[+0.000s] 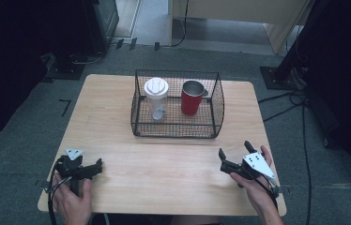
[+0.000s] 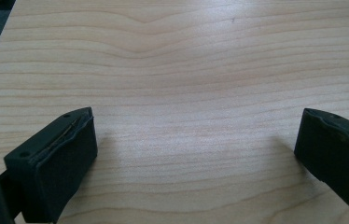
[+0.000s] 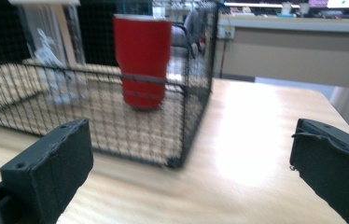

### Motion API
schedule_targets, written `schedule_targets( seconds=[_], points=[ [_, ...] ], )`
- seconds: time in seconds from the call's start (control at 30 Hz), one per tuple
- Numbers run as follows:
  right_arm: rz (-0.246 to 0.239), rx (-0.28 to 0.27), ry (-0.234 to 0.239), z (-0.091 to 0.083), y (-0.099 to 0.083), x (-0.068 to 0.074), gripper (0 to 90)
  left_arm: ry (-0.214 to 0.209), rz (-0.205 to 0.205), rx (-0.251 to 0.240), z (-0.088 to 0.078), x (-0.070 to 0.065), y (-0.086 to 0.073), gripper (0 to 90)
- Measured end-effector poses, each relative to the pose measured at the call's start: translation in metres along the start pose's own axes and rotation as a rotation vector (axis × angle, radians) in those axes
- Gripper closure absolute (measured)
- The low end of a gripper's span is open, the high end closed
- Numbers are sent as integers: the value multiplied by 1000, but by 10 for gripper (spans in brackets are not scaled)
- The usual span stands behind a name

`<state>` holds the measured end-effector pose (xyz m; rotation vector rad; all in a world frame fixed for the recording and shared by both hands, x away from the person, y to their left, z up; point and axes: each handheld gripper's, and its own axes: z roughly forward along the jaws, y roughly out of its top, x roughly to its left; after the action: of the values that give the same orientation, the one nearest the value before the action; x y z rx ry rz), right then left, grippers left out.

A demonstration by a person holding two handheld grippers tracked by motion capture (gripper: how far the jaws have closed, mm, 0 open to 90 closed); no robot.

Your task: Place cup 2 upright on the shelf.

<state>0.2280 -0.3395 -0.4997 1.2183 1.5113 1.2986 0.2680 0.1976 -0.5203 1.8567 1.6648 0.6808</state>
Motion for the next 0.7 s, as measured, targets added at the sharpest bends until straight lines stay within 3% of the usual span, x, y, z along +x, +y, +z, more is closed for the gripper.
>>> schedule_targets(
  seconds=[0.33,0.5,0.6,0.7],
  points=[
    [-12,77,-85,-28,-18,-32,0,0,0,1,0,0,0,0],
    [-31,165,-131,-41,-28,-44,0,0,0,0,0,0,0,0],
    [-12,189,-160,-47,-29,-52,0,0,0,0,0,0,0,0],
    [-9,322,-167,-51,-30,-57,0,0,0,1,0,0,0,0]
  ],
)
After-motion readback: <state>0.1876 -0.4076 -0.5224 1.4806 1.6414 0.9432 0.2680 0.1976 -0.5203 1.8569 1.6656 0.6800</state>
